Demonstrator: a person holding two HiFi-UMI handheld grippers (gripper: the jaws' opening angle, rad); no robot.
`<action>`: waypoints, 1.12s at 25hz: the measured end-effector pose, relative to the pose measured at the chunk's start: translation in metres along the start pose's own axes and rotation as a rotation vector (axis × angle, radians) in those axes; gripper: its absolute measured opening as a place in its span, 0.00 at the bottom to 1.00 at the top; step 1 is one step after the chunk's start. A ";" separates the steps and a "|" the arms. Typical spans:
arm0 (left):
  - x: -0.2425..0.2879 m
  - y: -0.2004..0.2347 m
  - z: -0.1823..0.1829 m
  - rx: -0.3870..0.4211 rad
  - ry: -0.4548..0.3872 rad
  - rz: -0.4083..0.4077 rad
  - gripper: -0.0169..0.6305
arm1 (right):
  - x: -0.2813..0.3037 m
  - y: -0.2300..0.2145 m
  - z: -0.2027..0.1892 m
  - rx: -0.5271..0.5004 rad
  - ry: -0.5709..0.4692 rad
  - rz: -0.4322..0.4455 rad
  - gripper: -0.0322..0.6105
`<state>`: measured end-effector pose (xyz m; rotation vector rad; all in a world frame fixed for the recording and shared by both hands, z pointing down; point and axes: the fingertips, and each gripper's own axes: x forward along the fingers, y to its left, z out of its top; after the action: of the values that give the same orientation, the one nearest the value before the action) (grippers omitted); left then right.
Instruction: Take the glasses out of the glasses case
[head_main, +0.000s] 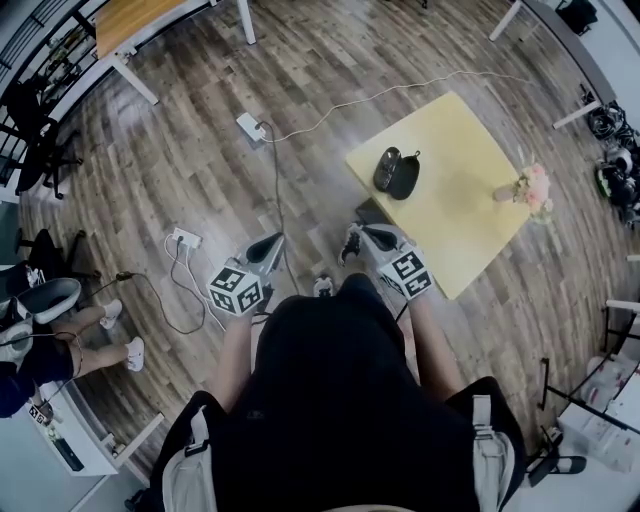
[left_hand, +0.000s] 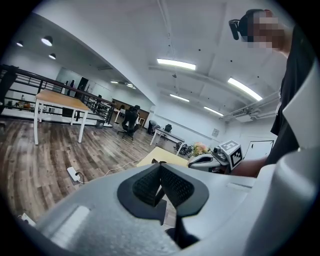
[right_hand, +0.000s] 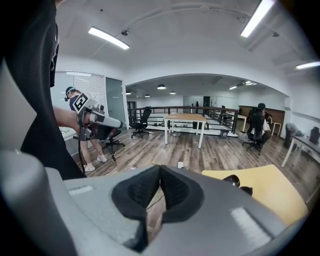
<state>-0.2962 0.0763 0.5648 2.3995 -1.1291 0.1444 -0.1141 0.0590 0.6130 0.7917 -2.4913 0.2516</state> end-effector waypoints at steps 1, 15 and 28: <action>0.001 0.002 0.002 0.001 0.002 -0.001 0.04 | 0.003 -0.003 0.005 -0.003 -0.006 -0.001 0.05; 0.083 0.025 0.035 0.018 0.049 -0.082 0.04 | 0.006 -0.077 -0.007 0.090 0.016 -0.091 0.05; 0.189 0.067 0.098 0.053 0.092 -0.124 0.04 | 0.050 -0.185 0.008 0.135 0.032 -0.105 0.06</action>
<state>-0.2333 -0.1377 0.5595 2.4744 -0.9435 0.2442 -0.0445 -0.1183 0.6359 0.9624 -2.4140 0.3955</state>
